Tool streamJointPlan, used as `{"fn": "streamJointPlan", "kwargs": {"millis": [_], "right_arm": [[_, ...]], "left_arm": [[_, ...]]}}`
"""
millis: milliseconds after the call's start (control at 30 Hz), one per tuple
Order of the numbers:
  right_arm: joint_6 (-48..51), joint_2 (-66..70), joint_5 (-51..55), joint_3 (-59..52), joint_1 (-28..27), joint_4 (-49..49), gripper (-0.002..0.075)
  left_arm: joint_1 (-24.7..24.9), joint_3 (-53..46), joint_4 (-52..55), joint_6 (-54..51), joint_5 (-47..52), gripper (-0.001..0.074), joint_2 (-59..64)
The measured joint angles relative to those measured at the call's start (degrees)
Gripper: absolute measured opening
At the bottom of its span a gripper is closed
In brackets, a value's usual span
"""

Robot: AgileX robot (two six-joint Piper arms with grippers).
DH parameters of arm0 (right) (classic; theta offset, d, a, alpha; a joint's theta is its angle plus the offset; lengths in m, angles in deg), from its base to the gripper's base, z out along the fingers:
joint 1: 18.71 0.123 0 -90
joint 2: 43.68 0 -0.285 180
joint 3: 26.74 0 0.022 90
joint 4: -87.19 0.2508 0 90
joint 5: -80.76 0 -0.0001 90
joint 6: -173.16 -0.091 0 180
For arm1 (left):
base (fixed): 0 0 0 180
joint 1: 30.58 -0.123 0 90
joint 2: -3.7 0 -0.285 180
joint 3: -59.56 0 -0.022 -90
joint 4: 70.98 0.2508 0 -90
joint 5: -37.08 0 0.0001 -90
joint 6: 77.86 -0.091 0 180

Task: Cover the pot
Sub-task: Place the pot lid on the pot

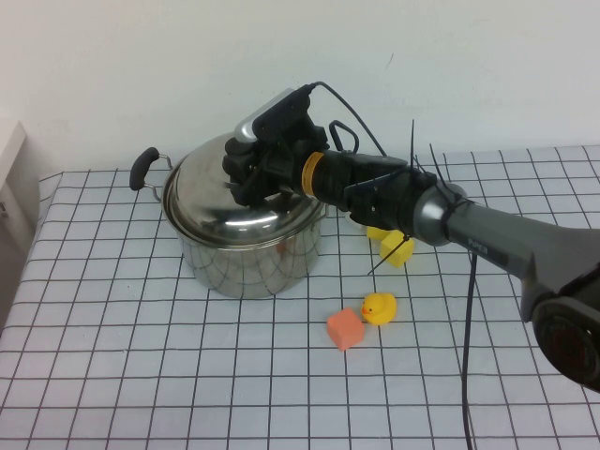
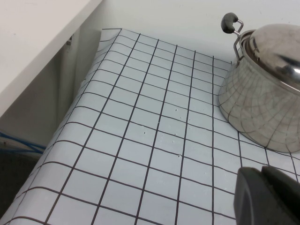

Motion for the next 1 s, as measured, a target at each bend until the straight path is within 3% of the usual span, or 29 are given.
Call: {"fn": "streamJointPlan", "kwargs": {"millis": [1000], "right_arm": [[0.22, 0.00, -0.81, 0.00, 0.00, 0.72, 0.0350]], "left_arm": [[0.00, 0.00, 0.00, -0.18, 0.00, -0.0001, 0.00]]}}
